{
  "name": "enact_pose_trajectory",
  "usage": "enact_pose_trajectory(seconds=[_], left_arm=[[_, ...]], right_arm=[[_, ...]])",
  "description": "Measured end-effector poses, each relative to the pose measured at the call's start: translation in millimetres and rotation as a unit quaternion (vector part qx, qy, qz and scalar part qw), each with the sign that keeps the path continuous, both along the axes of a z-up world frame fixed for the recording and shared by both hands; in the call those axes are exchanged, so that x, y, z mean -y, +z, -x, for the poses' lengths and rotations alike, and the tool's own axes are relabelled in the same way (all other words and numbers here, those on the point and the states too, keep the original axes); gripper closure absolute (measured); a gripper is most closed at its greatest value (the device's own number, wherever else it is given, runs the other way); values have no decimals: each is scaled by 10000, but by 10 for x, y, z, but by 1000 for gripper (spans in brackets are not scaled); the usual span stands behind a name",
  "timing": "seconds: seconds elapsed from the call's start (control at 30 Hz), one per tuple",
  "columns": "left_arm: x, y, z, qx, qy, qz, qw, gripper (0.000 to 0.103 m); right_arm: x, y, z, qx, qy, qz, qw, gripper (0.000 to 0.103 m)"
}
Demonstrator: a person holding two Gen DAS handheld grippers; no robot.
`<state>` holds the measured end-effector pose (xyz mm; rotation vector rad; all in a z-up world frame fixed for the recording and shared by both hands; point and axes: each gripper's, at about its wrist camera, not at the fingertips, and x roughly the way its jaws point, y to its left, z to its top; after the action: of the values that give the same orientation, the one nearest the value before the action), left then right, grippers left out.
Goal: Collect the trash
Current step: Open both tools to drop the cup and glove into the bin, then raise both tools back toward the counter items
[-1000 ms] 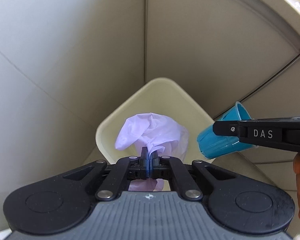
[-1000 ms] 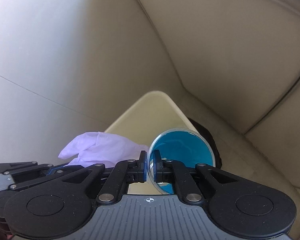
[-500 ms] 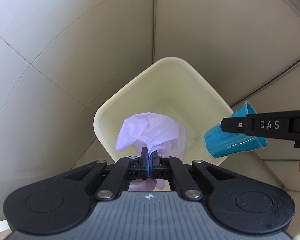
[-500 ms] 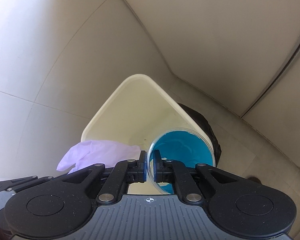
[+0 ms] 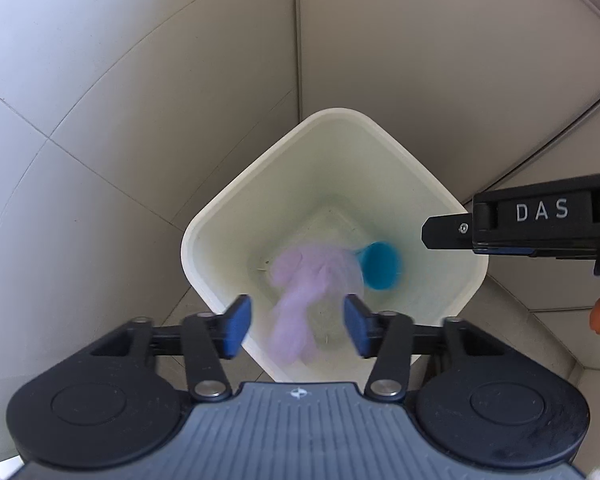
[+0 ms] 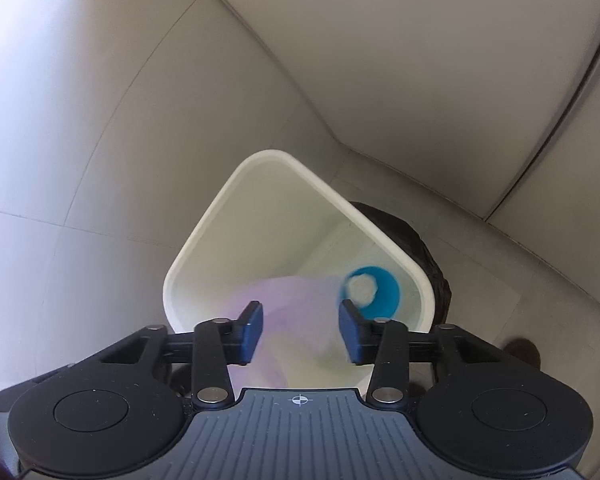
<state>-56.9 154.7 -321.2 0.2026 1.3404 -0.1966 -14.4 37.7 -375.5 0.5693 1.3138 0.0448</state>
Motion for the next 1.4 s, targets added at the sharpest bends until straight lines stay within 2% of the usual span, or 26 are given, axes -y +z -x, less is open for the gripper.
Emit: enact_pose_trajectory(seconds=[0.2, 0.47, 0.77, 0.97, 1.03, 1.1, 1.27, 1.4], left_arm=[[-6, 10, 34, 0, -44, 31, 10000, 38], [22, 3, -34, 40, 10, 63, 10000, 34], [63, 167, -53, 201, 59, 116, 9997, 28], [129, 399, -69, 369, 50, 160, 9992, 25], [135, 492, -98, 442, 54, 180, 9988, 22], [142, 589, -127, 526, 94, 213, 9983, 20], [202, 898, -202, 764, 203, 336, 9963, 15], [265, 1166, -247, 986, 239, 403, 9940, 10]], right_arm=[[-15, 19, -6, 0, 9, 29, 10000, 55], [-30, 103, -15, 76, 79, 74, 9999, 54], [29, 350, -21, 314, 277, 132, 9990, 49], [86, 658, -27, 564, 421, 91, 9975, 48], [149, 768, -28, 719, 481, 91, 9962, 43], [178, 882, -43, 855, 530, 96, 9949, 42], [320, 1176, -84, 1144, 655, 132, 9912, 41], [428, 1444, -92, 1449, 704, 80, 9869, 36]])
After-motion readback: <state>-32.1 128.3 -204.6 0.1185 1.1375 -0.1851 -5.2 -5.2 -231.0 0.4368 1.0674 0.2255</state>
